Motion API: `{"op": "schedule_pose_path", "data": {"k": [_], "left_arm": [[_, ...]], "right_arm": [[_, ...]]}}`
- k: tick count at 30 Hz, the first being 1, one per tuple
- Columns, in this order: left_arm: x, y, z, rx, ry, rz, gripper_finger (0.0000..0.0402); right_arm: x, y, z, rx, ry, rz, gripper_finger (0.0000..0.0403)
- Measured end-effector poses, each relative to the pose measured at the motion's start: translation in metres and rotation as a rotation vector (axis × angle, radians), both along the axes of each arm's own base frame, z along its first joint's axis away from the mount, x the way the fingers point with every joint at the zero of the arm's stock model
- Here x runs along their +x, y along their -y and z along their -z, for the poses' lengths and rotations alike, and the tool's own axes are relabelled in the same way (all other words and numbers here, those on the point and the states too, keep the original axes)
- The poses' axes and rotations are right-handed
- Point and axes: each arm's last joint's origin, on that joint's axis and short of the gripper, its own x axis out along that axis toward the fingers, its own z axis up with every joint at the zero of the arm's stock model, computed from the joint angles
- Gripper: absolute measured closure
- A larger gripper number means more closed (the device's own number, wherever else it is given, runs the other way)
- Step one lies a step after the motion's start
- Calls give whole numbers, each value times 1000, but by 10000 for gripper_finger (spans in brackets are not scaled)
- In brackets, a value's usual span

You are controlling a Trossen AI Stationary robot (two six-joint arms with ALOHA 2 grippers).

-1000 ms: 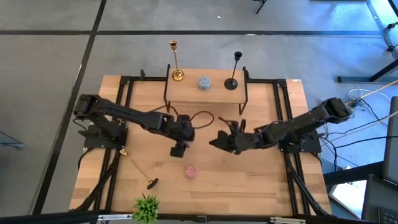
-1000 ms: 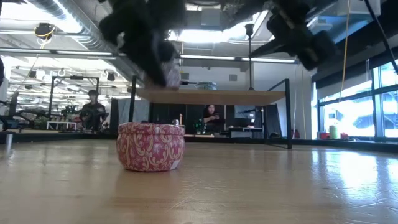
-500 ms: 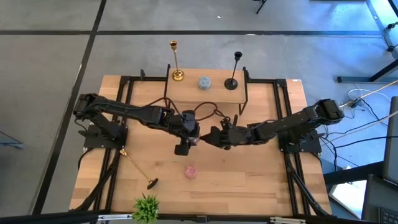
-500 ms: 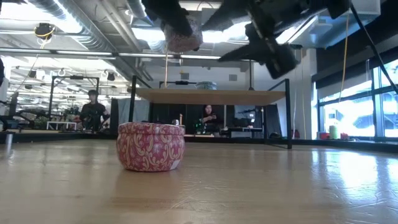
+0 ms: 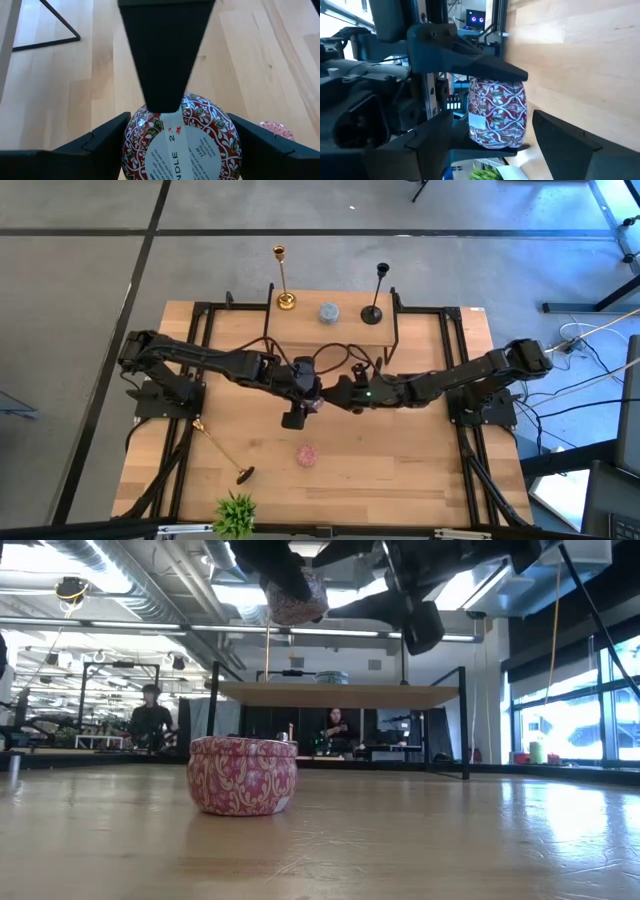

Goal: Pick & Place candle stick holders
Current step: Put the red scented candle on the shelf

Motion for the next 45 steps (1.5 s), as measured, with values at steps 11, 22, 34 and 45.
{"op": "schedule_pose_path", "data": {"k": [11, 22, 34, 45], "left_arm": [[1, 0, -1, 5, 11, 12, 110], [-3, -1, 1, 22, -28, -1, 110], [-3, -1, 1, 23, -36, -5, 110], [-11, -1, -10, 4, -79, -33, 77]], "right_arm": [[32, 1, 0, -8, -9, -84, 125], [34, 5, -2, -24, -41, -96, 125], [34, 4, -1, 0, -62, -122, 236], [34, 4, -4, -14, -44, -134, 236]]}}
